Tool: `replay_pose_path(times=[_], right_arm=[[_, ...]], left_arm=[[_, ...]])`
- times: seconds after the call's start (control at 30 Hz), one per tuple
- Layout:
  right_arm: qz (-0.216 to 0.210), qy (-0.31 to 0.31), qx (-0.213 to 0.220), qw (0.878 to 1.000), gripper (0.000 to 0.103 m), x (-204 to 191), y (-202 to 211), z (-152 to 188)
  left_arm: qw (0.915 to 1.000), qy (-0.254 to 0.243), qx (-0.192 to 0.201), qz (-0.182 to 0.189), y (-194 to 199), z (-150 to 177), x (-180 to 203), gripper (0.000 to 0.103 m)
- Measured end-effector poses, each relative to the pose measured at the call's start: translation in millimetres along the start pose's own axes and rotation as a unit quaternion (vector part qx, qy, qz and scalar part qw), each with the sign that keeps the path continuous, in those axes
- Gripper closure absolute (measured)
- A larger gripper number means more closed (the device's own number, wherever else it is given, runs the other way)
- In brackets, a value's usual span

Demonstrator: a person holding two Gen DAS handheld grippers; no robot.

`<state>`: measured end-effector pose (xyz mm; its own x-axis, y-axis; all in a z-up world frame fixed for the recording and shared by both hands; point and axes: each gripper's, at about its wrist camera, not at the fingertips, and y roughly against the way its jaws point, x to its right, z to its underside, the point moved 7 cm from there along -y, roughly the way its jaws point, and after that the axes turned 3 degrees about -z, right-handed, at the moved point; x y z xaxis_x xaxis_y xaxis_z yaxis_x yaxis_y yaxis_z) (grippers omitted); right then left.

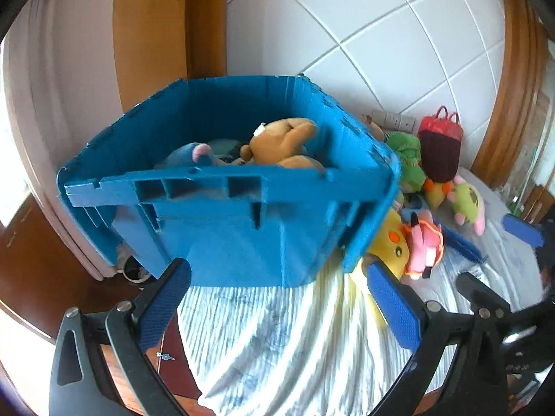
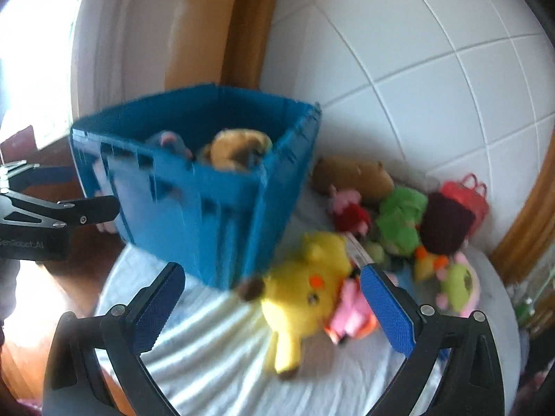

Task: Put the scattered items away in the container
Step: 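Withdraw both grippers from the crate back toward the bed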

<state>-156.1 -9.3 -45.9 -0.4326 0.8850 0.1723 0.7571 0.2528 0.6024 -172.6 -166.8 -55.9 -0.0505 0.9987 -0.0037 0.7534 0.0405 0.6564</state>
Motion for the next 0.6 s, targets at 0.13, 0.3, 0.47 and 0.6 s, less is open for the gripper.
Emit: replay_pose_path(times=[0.13, 0.3, 0.47, 0.6], right_arm=[[0.016, -0.02, -0.007, 1.0, 0.001, 25.6, 20.6, 27.0], [0.026, -0.038, -0.002, 0.999, 0.001, 64.0, 34.9, 48.2], [0.026, -0.033, -0.001, 0.999, 0.001, 106.4, 44.0, 68.4], [0.024, -0.04, 0.0, 0.999, 0.001, 138.7, 47.6, 79.9]], left_arm=[[0.9997, -0.013, -0.006, 0.02, 8.6, 11.6, 37.2, 0.0], [0.9996, -0.019, -0.01, 0.018, 11.3, 16.0, 83.7, 0.0], [0.9996, -0.016, -0.007, 0.023, 13.7, 17.6, 129.3, 0.0], [0.9997, -0.014, -0.012, 0.014, 14.1, 20.9, 151.7, 0.0]])
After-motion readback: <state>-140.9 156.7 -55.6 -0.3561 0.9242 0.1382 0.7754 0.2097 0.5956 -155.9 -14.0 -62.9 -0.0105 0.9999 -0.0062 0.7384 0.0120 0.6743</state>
